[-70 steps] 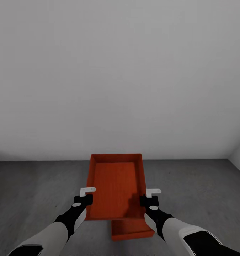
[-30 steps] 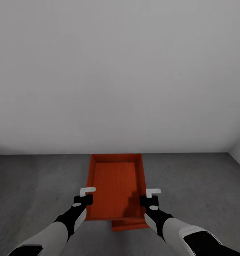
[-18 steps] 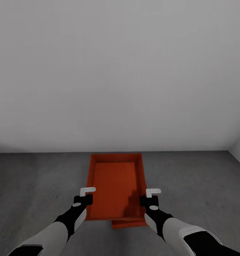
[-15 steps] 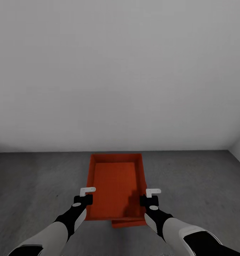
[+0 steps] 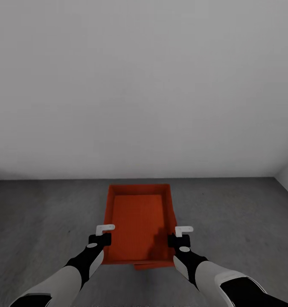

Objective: Move the two storage containers from the living room to the garage. In the garage, place one container on the floor and stack the other container on top of it (either order is fine).

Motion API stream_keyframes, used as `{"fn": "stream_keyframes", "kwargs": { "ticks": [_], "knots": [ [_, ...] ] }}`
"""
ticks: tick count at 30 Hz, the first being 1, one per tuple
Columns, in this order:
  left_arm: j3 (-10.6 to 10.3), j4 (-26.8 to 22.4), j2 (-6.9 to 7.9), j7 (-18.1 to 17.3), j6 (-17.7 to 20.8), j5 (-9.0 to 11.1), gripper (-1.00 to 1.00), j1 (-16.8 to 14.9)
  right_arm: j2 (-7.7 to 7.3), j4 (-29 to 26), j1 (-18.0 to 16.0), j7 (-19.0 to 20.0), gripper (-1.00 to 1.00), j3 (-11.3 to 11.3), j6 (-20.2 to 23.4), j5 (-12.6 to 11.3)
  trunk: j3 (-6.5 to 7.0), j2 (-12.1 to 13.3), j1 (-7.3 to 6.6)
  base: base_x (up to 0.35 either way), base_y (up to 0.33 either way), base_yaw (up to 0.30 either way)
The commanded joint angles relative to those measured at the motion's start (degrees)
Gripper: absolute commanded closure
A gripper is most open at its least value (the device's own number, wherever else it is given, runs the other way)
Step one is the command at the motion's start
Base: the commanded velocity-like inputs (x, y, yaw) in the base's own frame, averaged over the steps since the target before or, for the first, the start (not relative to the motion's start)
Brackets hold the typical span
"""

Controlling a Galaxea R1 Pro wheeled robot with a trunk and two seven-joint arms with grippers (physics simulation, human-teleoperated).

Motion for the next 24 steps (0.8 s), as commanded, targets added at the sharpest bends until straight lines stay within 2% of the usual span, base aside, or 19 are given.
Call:
{"fn": "stream_keyframes", "kwargs": {
  "ticks": [1,11,24],
  "knots": [
    [1.67,-0.21,1.84,0.39,-0.31,-0.7,1.0,-0.08,-0.61,0.21,-0.03,0.0,1.0,-2.83,-0.2,-1.08,-0.17,-0.08,0.01,0.0,0.0,0.0],
    [1.67,-0.18,1.84,0.39,-0.4,-0.7,1.0,-0.08,-0.67,0.21,-0.03,0.0,1.0,-2.83,-0.19,-1.08,-1.02,-0.08,0.01,0.0,0.0,0.0],
    [1.65,-0.17,1.84,0.39,-0.4,-0.65,1.0,-0.08,-0.7,0.21,-0.03,-0.08,1.0,-2.83,-0.18,-1.08,-1.12,-0.08,0.01,0.0,0.0,0.0]
  ]
}}
